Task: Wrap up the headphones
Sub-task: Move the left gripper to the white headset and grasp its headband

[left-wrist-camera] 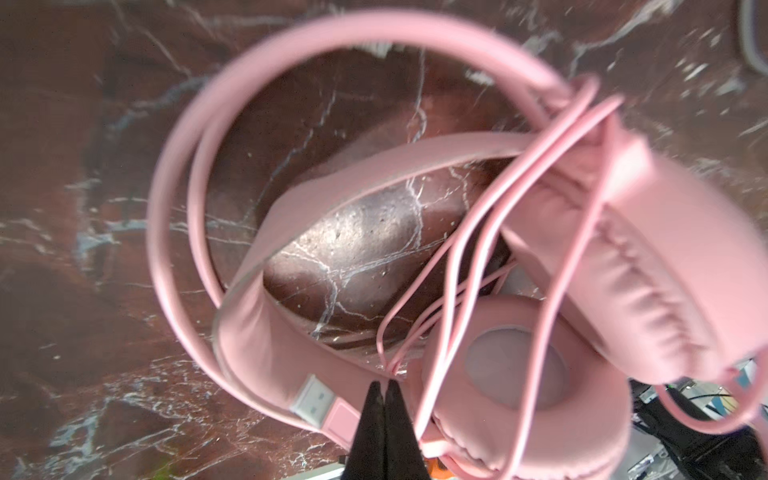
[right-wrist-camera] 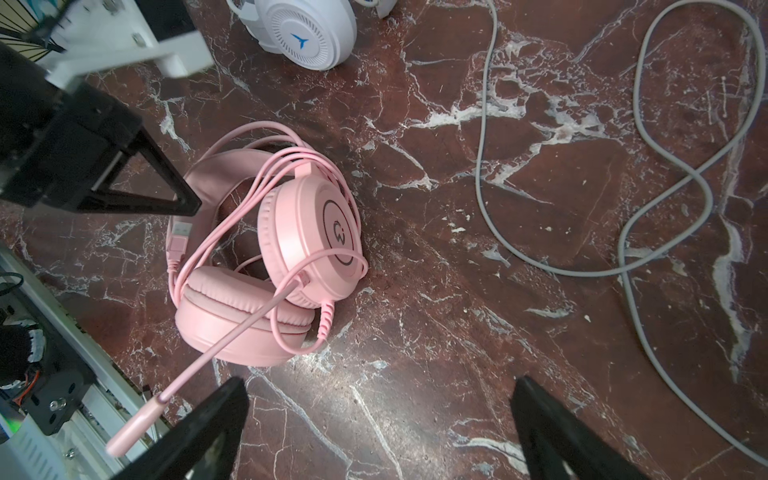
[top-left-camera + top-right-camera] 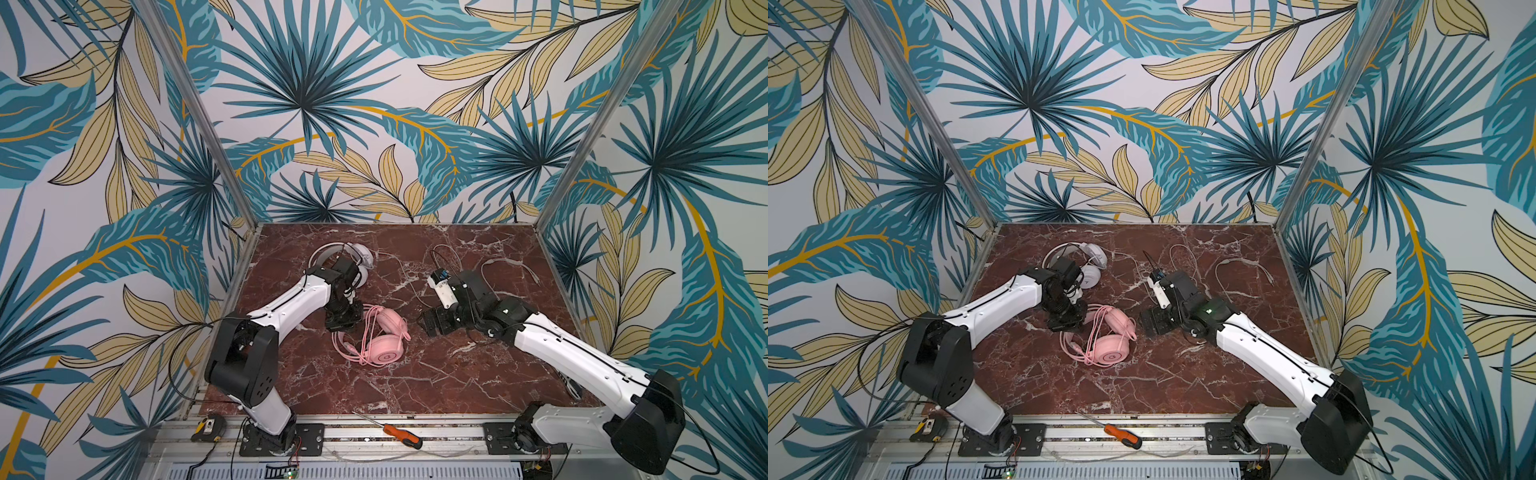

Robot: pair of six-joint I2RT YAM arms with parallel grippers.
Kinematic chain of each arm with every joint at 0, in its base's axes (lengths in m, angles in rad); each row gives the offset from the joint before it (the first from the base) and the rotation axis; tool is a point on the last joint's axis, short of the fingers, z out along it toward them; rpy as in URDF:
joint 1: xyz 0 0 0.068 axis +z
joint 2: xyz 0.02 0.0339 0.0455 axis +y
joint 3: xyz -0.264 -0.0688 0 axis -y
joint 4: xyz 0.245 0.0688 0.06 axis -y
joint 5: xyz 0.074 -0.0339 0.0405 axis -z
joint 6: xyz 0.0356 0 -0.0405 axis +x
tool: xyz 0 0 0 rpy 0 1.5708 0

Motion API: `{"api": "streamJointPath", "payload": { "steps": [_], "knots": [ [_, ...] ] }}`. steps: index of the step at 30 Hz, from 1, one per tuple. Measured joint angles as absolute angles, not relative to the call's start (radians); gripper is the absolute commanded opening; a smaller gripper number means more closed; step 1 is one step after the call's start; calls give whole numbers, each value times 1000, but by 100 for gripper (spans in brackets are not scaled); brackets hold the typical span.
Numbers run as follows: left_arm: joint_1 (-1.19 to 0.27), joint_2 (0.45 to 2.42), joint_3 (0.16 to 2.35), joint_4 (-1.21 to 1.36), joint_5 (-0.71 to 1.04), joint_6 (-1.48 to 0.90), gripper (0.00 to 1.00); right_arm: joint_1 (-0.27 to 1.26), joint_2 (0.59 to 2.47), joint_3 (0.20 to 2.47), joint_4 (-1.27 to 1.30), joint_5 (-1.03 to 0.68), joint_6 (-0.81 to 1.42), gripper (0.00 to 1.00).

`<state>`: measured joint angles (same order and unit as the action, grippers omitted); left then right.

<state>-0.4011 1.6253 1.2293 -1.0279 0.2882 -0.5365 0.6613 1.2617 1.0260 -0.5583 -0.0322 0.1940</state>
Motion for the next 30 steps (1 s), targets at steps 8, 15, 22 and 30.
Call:
{"api": "streamJointPath", "payload": {
  "steps": [8, 15, 22, 30],
  "knots": [
    [-257, 1562, 1375, -1020, 213, -545, 63, 661, 1262, 1026, -545, -17, 193, 100],
    [-113, 1669, 1563, -1018, 160, -474, 90, 661, 1264, 1044, -521, 15, 185, 100],
    [-26, 1962, 1784, -1011, 124, -378, 92, 661, 1278, 1069, -494, 51, 175, 100],
    [22, 2265, 2006, -1009, 104, -290, 84, 661, 1291, 1092, -493, 101, 163, 100]
  ]
}}
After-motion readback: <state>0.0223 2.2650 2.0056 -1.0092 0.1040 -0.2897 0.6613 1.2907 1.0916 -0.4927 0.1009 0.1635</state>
